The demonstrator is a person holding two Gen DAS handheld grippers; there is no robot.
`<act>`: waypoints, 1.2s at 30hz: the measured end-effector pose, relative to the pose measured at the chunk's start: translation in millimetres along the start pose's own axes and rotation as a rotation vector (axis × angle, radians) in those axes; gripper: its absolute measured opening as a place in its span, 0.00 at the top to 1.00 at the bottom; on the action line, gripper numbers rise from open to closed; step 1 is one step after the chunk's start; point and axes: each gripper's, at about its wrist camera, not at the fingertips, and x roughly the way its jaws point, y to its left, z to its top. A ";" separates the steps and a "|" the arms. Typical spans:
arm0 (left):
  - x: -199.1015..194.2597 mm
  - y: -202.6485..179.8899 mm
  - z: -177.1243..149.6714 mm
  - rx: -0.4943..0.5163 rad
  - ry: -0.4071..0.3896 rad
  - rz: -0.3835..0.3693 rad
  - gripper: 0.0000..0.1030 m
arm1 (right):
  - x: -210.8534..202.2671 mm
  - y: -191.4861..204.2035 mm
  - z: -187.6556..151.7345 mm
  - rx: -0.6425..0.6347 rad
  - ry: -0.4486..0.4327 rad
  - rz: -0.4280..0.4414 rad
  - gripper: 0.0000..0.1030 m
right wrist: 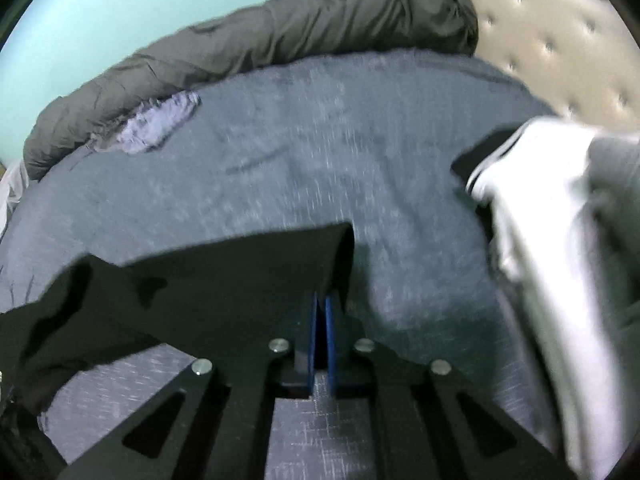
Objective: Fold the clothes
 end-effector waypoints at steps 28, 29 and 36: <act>-5.7 15.1 2.4 -0.012 -0.008 0.004 0.46 | -5.4 10.6 4.4 -0.176 0.140 -0.471 0.73; -5.8 14.6 2.1 -0.010 -0.009 0.004 0.46 | -9.9 15.6 4.5 -0.186 0.111 -0.460 0.71; -9.9 14.4 -1.3 -0.003 -0.011 0.004 0.46 | -27.7 72.2 -4.0 -0.155 0.033 -0.101 0.63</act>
